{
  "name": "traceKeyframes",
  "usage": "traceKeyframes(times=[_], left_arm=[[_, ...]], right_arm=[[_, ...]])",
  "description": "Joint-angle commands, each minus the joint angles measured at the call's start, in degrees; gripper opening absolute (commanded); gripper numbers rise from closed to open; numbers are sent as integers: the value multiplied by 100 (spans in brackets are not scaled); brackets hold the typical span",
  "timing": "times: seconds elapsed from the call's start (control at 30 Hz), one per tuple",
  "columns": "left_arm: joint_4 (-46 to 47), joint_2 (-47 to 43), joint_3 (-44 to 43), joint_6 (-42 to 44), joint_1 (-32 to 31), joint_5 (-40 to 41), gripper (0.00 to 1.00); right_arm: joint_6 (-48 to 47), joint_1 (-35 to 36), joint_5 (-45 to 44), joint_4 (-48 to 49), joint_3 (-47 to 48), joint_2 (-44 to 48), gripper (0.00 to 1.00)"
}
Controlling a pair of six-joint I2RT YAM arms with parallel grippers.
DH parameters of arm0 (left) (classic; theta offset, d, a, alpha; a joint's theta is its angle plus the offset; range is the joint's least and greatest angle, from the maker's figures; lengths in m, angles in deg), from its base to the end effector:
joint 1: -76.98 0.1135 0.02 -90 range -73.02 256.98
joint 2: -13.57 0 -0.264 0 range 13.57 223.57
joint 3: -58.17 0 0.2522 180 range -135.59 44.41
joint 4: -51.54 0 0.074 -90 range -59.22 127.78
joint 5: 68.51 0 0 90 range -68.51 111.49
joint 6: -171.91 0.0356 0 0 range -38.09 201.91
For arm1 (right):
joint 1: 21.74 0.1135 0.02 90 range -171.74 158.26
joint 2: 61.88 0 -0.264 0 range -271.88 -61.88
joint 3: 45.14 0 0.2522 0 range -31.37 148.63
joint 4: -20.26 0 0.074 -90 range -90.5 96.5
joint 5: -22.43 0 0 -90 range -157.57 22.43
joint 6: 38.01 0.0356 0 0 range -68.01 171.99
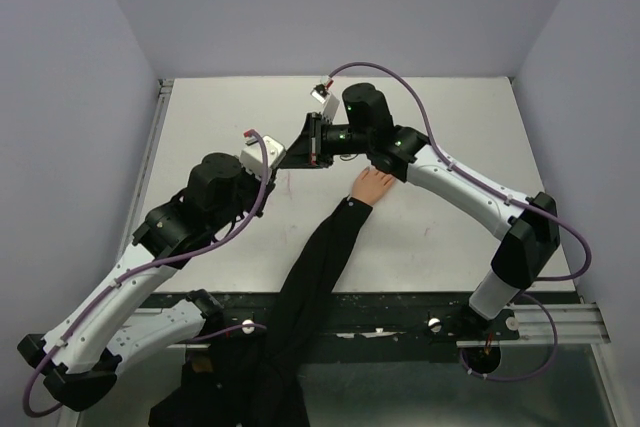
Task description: Paint the nails
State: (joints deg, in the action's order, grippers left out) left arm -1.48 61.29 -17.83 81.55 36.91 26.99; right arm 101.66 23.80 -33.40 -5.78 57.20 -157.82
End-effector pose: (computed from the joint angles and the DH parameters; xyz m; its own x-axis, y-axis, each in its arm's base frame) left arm 0.1276 -0.1029 0.3825 -0.3239 0.2643 -0.9085 0.5721 0.8194 0.0344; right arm 0.2627 0.2962 0.3694 -0.8850 -0.0013 -0.4656 -0.4425 0.3136 0.8402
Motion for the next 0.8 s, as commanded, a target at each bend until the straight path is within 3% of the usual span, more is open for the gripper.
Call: traceKeyframes(times=[0.0, 0.17, 0.53, 0.77], left_arm=[[920, 27, 212, 572, -255, 409, 0], [1061, -123, 458, 572, -264, 119, 0], [1018, -422, 722, 449, -255, -5, 0], [1018, -545, 783, 449, -246, -119, 0]], right_arm=[[43, 219, -306, -56, -183, -188, 1], [-54, 210, -332, -55, -130, -144, 1], [-98, 87, -368, -214, -78, -39, 38], [-107, 8, -412, -197, -68, 5, 42]])
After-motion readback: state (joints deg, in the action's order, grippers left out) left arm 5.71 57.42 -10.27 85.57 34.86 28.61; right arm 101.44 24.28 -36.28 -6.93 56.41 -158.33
